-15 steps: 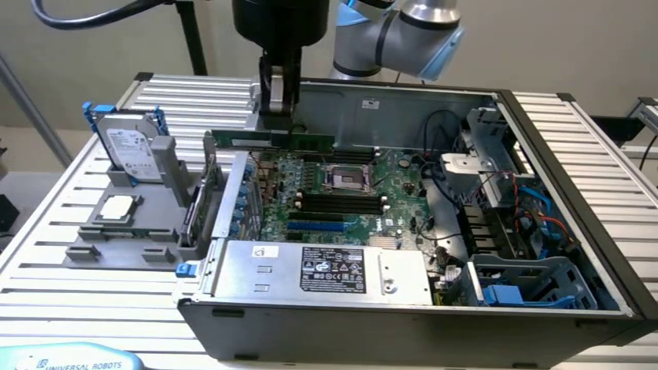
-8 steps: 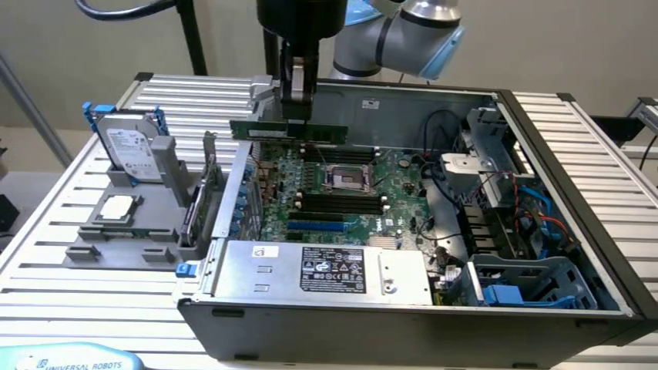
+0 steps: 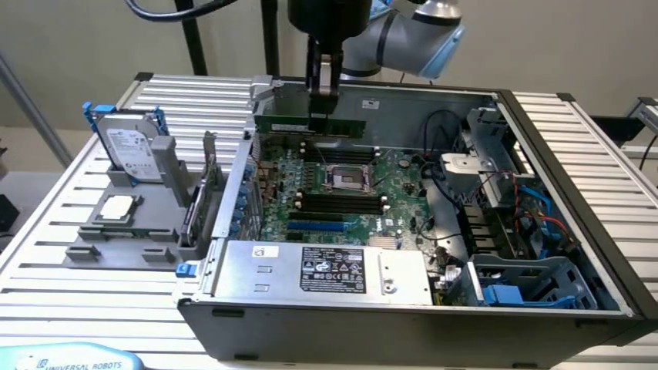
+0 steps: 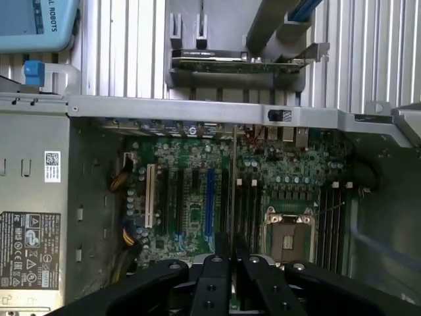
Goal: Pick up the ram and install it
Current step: 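Pick up the ram and move it above insertion slot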
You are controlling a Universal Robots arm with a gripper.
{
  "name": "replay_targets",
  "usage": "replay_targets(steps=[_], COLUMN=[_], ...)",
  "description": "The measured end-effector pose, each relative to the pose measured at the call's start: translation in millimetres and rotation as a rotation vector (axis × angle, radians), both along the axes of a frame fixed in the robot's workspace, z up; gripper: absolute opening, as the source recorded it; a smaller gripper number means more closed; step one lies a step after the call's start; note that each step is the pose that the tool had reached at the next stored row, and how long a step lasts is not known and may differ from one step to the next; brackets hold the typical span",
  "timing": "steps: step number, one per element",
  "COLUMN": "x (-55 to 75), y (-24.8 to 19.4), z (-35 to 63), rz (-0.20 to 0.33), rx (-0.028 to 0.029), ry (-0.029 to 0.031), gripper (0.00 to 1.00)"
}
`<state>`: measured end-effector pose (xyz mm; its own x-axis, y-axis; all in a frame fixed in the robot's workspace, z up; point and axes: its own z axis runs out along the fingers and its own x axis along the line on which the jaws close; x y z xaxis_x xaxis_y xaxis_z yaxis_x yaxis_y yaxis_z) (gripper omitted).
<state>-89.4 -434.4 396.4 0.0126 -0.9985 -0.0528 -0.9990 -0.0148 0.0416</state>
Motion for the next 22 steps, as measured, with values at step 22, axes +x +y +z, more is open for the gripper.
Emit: replay_targets(steps=[22], x=[50.1], y=[30.8], z=[-40.0], rz=[-0.025], rx=[0.0002], ry=[0.0026], gripper=[0.13])
